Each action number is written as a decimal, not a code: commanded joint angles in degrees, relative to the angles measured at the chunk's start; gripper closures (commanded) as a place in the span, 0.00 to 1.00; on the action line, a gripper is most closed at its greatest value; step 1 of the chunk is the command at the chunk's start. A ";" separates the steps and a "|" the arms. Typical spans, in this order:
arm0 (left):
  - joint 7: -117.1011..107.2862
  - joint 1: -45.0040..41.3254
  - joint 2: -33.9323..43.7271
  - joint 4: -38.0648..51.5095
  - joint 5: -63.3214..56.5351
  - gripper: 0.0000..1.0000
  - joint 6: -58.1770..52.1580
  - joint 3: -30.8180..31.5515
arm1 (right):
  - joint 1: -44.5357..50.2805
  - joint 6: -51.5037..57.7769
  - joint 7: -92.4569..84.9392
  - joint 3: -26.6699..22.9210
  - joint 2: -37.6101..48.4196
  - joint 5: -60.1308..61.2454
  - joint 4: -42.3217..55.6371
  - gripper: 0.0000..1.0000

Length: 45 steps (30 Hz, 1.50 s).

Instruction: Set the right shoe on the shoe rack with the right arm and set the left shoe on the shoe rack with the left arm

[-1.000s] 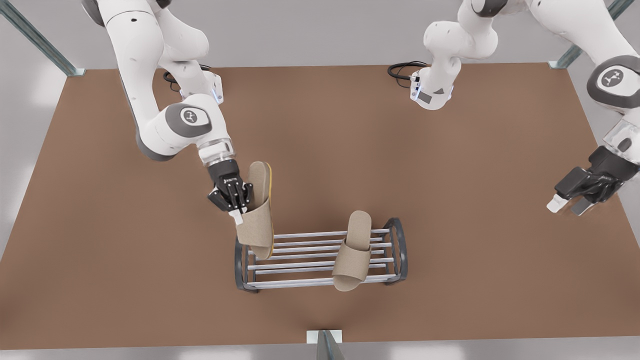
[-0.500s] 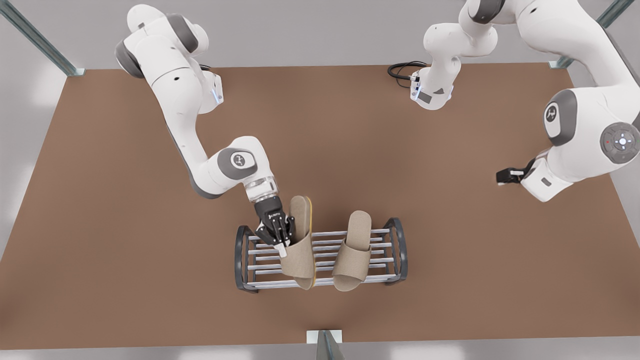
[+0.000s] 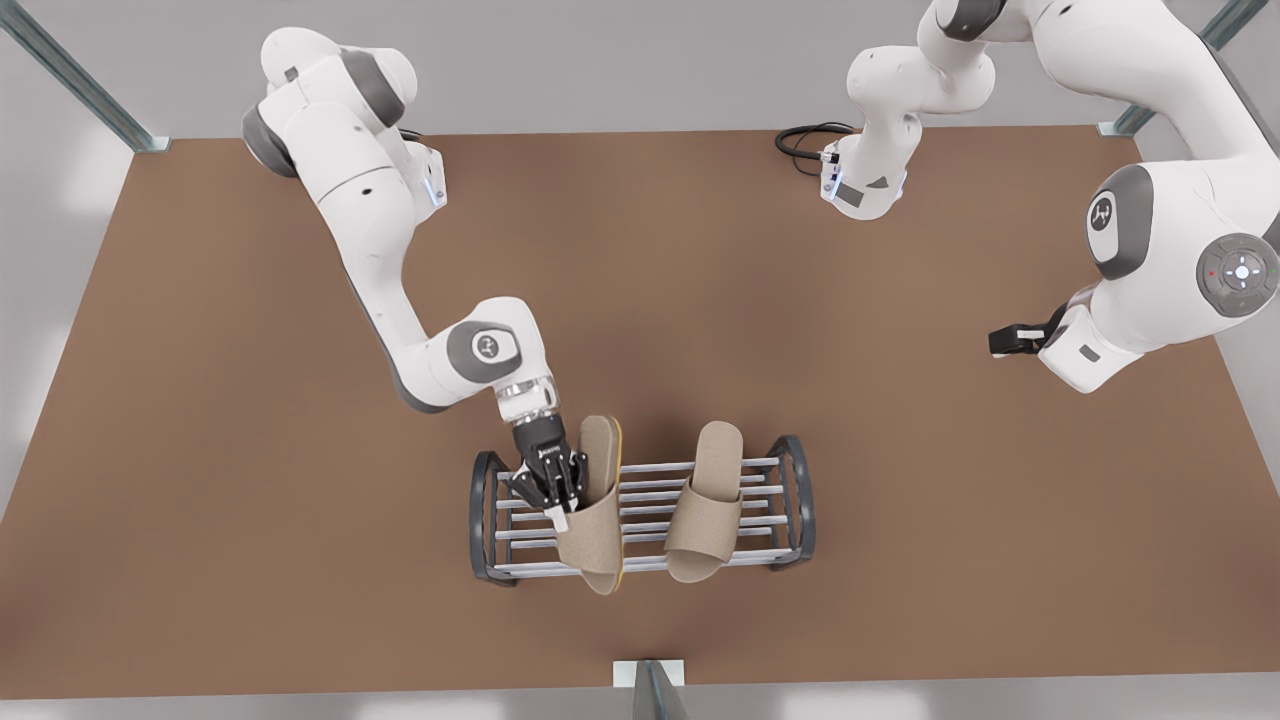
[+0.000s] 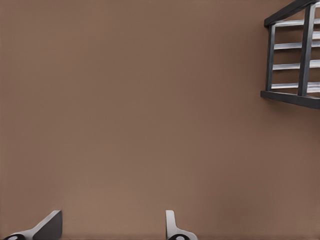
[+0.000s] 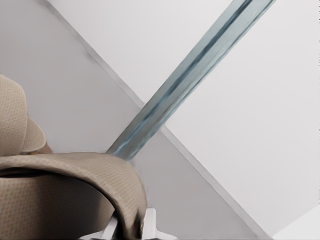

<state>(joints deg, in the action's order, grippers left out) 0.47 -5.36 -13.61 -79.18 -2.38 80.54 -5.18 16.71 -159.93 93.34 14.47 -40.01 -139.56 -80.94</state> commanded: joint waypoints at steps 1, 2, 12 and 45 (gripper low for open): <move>-2.06 0.00 0.08 0.08 0.00 0.00 -0.21 -0.01 | -0.01 2.35 0.27 0.03 -0.07 -0.01 0.00 0.33; -2.06 0.00 0.08 0.08 0.09 0.00 -0.21 -0.01 | -0.01 2.35 0.35 0.03 -0.07 0.08 0.00 0.25; -2.23 -0.17 0.52 0.08 0.00 0.00 -0.21 0.08 | -0.71 1.82 0.35 -0.85 0.10 -0.80 0.00 0.10; -4.34 -0.26 0.96 1.13 1.94 0.00 1.55 0.17 | -1.32 -7.67 6.51 1.61 19.17 4.03 -10.11 0.13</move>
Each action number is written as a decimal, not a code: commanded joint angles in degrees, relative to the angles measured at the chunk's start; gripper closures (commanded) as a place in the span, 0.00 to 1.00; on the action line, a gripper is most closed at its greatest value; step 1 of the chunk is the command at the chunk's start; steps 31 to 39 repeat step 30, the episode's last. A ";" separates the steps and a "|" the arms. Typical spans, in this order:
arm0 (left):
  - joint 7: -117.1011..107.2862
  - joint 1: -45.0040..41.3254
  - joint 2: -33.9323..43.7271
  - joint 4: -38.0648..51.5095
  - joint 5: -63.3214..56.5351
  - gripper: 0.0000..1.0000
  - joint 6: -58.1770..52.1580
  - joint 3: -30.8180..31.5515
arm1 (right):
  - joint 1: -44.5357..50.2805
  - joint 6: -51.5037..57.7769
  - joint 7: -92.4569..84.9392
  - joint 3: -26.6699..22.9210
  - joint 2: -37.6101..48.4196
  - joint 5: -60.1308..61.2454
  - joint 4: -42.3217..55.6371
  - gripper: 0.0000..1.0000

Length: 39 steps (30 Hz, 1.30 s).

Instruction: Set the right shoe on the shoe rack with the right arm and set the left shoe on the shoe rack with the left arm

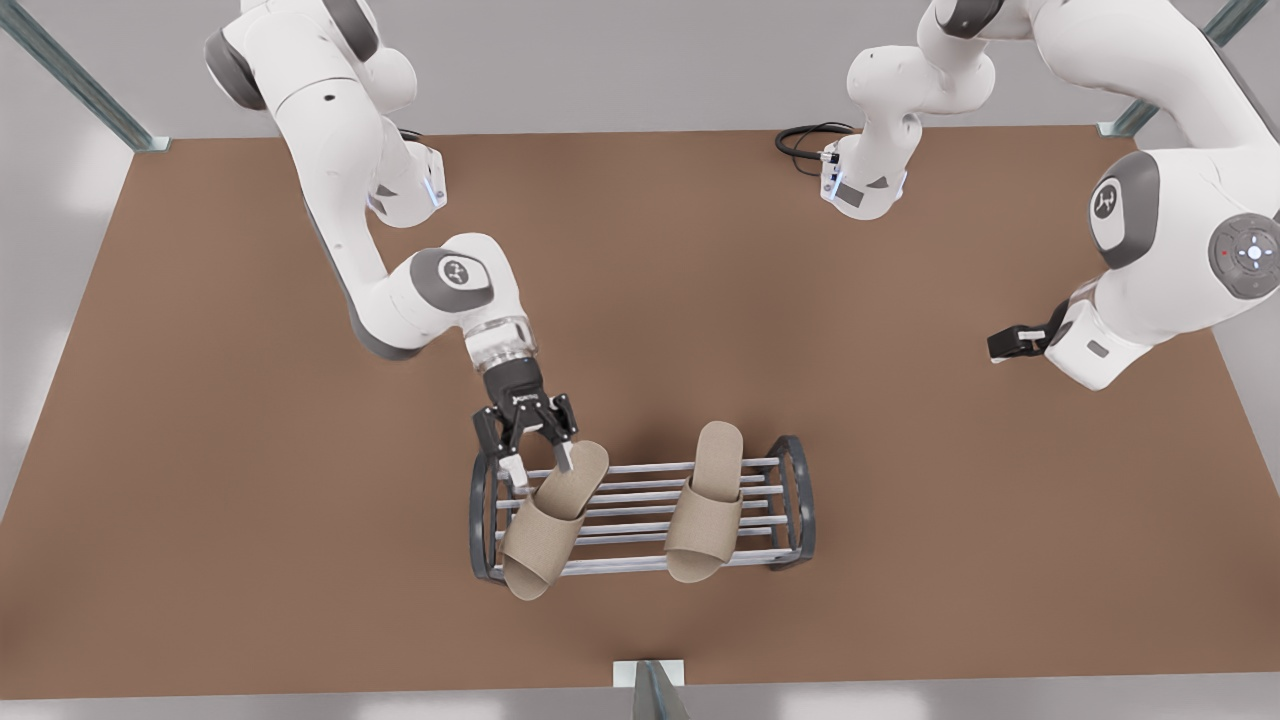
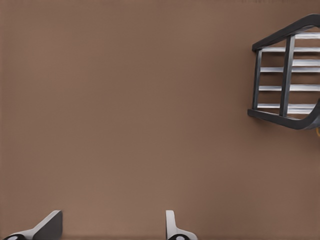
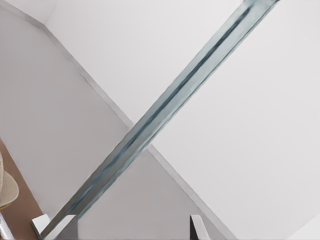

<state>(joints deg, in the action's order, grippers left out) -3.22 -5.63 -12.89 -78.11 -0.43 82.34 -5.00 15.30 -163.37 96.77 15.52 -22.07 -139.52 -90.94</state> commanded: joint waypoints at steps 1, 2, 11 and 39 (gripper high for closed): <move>-0.64 0.01 0.50 0.06 -0.01 0.00 -0.42 -0.01 | -1.15 -4.24 3.07 2.15 3.17 6.98 -1.34 0.13; -0.12 -0.08 0.67 0.15 -0.18 0.00 -0.42 0.25 | -5.80 -4.33 2.98 5.83 4.58 11.37 -1.70 0.14; -0.56 -0.78 -1.08 1.29 -0.98 0.00 0.11 1.40 | -24.27 38.95 -100.81 2.15 11.52 127.78 1.11 0.00; -0.64 -1.84 -4.16 4.02 -2.38 0.00 0.11 1.40 | -19.17 71.43 -97.04 -9.72 5.11 136.71 11.05 0.00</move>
